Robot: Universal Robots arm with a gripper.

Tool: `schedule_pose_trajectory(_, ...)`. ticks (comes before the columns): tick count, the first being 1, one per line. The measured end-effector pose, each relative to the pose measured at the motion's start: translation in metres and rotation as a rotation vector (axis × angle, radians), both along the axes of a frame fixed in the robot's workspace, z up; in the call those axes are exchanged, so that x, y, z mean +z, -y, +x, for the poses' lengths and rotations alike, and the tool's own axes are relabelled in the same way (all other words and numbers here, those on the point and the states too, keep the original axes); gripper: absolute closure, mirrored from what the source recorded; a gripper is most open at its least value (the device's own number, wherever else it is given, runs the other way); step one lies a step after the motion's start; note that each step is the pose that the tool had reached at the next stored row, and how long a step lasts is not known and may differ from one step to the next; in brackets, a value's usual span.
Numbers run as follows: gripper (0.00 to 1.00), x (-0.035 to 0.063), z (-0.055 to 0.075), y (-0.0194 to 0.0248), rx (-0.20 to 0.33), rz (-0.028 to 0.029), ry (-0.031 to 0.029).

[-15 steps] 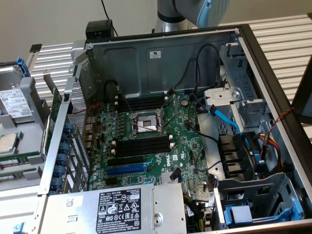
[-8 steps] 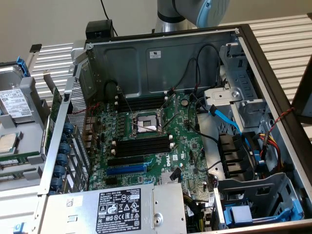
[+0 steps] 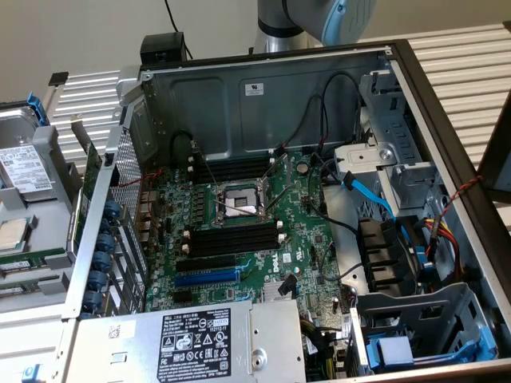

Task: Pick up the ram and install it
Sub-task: 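Pick up the ram and move it above insertion slot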

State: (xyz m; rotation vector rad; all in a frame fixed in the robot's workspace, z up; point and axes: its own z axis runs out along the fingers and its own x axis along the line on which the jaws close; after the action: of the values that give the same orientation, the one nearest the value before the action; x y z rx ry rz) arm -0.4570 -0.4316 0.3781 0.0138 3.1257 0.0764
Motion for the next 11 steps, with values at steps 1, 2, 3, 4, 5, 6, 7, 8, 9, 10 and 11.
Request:
schedule_pose_trajectory(1,0.89,-0.0002,-0.0001,0.0000,0.018,-0.0002,0.0000)
schedule_pose_trajectory(2,0.89,-0.0005,-0.0002,-0.0001,0.035,-0.0004,0.0000)
schedule_pose_trajectory(3,0.89,-0.0008,-0.0003,-0.0001,0.053,-0.0005,0.0000)
schedule_pose_trajectory(4,0.89,-0.0011,-0.0003,-0.0002,0.071,-0.0006,0.0000)
schedule_pose_trajectory(5,0.89,-0.0013,-0.0003,-0.0002,0.089,-0.0006,0.0000)
schedule_pose_trajectory(6,0.89,-0.0016,-0.0003,-0.0001,0.108,-0.0006,0.0001)
schedule_pose_trajectory(7,0.89,-0.0019,-0.0003,-0.0001,0.126,-0.0006,0.0000)
schedule_pose_trajectory(8,0.89,-0.0022,-0.0003,-0.0001,0.144,-0.0006,0.0000)
schedule_pose_trajectory(9,0.89,-0.0025,-0.0003,-0.0001,0.162,-0.0006,0.0001)
schedule_pose_trajectory(10,0.89,-0.0028,-0.0003,-0.0001,0.180,-0.0005,0.0001)
schedule_pose_trajectory(11,0.89,-0.0030,-0.0003,-0.0001,0.198,-0.0006,0.0001)
